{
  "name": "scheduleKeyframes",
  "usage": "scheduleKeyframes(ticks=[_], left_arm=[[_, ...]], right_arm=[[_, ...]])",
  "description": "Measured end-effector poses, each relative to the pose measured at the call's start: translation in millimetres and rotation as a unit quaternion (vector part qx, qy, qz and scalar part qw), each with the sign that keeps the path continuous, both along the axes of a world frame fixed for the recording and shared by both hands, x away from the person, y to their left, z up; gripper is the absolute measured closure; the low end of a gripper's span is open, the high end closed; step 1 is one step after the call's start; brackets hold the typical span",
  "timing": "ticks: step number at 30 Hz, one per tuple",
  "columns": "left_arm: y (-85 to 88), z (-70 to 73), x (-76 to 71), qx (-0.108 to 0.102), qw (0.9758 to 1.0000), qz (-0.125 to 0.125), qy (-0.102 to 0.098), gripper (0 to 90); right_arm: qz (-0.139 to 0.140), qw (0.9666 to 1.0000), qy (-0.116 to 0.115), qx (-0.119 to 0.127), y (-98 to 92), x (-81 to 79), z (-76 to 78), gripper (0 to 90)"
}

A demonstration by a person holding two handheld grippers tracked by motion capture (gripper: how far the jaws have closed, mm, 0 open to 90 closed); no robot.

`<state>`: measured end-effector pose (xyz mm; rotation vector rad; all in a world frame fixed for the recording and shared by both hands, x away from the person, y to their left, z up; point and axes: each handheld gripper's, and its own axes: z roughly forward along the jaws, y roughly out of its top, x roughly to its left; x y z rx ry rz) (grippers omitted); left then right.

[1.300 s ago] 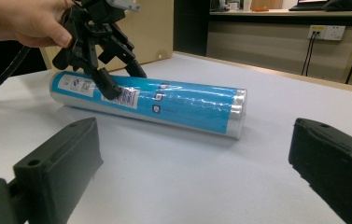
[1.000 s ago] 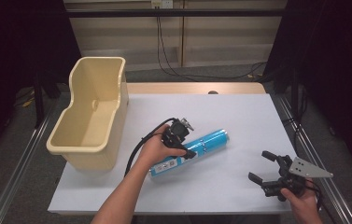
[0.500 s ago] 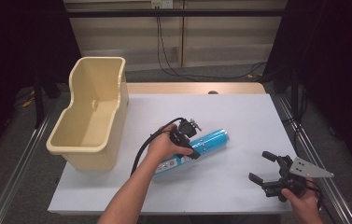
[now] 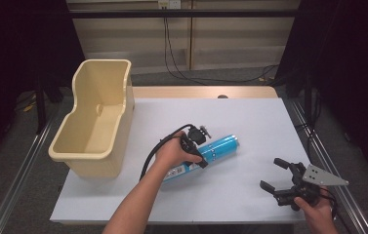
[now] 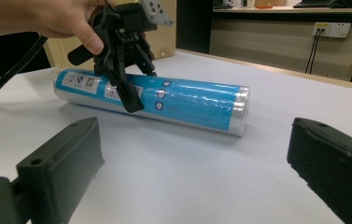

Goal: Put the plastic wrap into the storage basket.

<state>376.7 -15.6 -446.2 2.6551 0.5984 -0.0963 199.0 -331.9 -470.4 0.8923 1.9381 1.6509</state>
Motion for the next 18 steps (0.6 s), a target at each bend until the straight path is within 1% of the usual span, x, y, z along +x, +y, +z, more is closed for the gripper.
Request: scheduleKeyframes(ticks=[1,9,10,11,12,13,14,15,16,17,18], left_arm=[[-0.1,-1.0,-0.3,0.005,1.0000,0.002,0.003,29.9],[-1.5,-3.2,-0.9,0.015,0.9999,0.000,0.005,30.4],[-2.5,-2.6,-1.7,0.018,0.9998,0.006,0.006,30.5],[-3.8,-1.8,-2.0,0.026,0.9997,0.003,0.003,30.6],[-5.4,-1.5,-3.6,0.028,0.9996,0.009,0.002,30.7],[-5.4,-1.5,-3.6,0.028,0.9996,0.009,0.002,30.8],[-9.0,0.5,-5.5,0.045,0.9990,0.003,-0.005,31.0],[-9.0,0.5,-5.5,0.045,0.9990,0.003,-0.005,31.1],[-11.1,2.2,-5.8,0.058,0.9983,0.003,0.002,31.2],[-11.9,2.9,-6.5,0.059,0.9980,0.013,0.014,31.3],[-11.9,3.3,-6.5,0.060,0.9977,0.019,0.022,31.6]], right_arm=[[0.000,1.0000,0.000,0.000,0.1,0.0,0.0,2.9],[0.000,1.0000,0.000,-0.001,0.2,0.0,0.0,2.9],[0.000,1.0000,0.000,-0.001,0.1,0.1,0.0,2.9],[0.001,1.0000,-0.001,-0.001,0.0,0.2,-0.1,2.9],[0.000,1.0000,0.000,-0.002,0.0,0.2,-0.1,2.9],[0.000,1.0000,0.000,-0.002,0.0,0.2,-0.1,2.9],[0.000,1.0000,0.000,0.000,-0.1,0.2,0.1,2.9],[0.000,1.0000,0.000,0.000,-0.1,0.2,0.1,2.9],[-0.001,1.0000,-0.001,-0.001,-0.3,0.2,0.1,2.9],[-0.001,1.0000,-0.001,0.000,-0.4,0.2,0.1,2.9],[-0.001,1.0000,-0.001,0.000,-0.5,0.1,0.2,2.9]])
